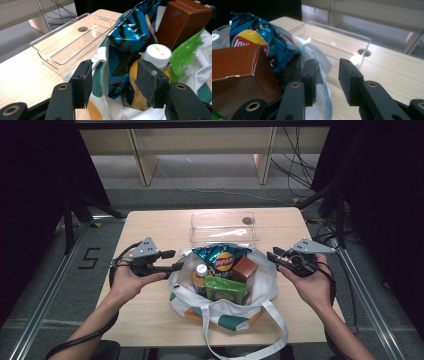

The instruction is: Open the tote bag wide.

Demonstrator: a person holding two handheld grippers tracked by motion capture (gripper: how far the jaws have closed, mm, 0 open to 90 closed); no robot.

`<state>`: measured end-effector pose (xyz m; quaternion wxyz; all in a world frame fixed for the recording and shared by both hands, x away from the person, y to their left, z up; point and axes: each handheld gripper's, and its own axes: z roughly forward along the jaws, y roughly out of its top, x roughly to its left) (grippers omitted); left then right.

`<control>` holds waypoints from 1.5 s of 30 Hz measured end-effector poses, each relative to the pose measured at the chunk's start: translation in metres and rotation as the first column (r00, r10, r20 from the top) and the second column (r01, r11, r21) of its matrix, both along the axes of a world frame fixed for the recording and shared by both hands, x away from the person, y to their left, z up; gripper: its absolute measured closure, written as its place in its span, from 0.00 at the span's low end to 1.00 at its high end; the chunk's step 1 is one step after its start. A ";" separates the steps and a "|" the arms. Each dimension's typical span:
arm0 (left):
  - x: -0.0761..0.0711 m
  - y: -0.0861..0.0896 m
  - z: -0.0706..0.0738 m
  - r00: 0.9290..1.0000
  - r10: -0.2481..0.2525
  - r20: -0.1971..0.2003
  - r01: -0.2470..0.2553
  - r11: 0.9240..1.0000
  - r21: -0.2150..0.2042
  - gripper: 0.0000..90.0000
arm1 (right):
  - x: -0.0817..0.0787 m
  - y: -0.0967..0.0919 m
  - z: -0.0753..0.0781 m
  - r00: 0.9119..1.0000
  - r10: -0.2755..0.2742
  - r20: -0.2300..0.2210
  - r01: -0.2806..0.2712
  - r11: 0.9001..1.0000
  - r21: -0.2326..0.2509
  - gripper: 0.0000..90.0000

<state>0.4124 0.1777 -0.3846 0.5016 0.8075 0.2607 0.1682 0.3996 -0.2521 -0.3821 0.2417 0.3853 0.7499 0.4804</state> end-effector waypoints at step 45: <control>0.061 -0.027 -0.053 0.987 0.122 -0.101 -0.105 0.982 0.156 0.90 | 0.041 0.020 -0.040 0.995 -0.015 -0.097 -0.002 0.984 -0.176 0.99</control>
